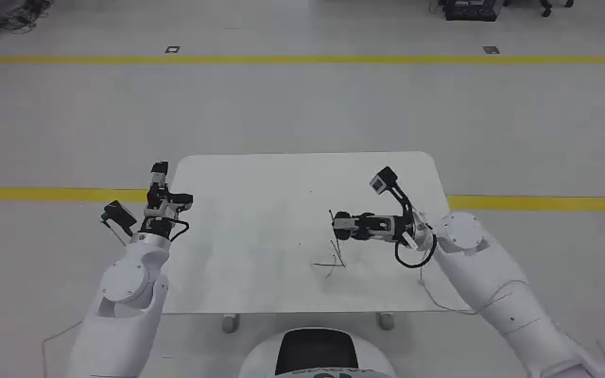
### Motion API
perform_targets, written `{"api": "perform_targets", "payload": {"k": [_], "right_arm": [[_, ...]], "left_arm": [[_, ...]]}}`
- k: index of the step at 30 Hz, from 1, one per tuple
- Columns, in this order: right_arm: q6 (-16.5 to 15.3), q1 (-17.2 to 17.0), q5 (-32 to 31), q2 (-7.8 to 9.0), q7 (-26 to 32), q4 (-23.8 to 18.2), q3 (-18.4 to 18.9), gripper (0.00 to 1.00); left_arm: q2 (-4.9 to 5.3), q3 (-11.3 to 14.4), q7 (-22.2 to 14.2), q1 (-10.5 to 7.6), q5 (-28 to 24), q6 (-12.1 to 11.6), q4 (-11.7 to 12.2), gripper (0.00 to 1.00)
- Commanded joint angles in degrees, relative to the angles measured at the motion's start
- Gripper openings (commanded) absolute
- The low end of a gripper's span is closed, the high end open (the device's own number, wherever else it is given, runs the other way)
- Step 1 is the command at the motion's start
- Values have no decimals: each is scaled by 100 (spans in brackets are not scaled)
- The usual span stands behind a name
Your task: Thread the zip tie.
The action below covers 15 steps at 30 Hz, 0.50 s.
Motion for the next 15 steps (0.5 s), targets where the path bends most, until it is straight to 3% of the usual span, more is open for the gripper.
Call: {"api": "perform_targets", "payload": {"k": [1,3,7,9,11,15], "right_arm": [[0,-48,189,-285,633,283,343,0],[0,-70,342,-542,1103,568,629,0],[0,-82,-70,-1024,1103,877,962,0],[0,-81,-209,-1183,1103,1020,1104,0],[0,-58,-378,-1273,1103,1114,1218,0],[0,-58,-378,-1273,1103,1114,1218,0]], "left_arm": [[0,0,0,0,0,0,0,100],[0,0,0,0,0,0,0,100],[0,0,0,0,0,0,0,100],[0,0,0,0,0,0,0,100],[0,0,0,0,0,0,0,100],[0,0,0,0,0,0,0,100]]}}
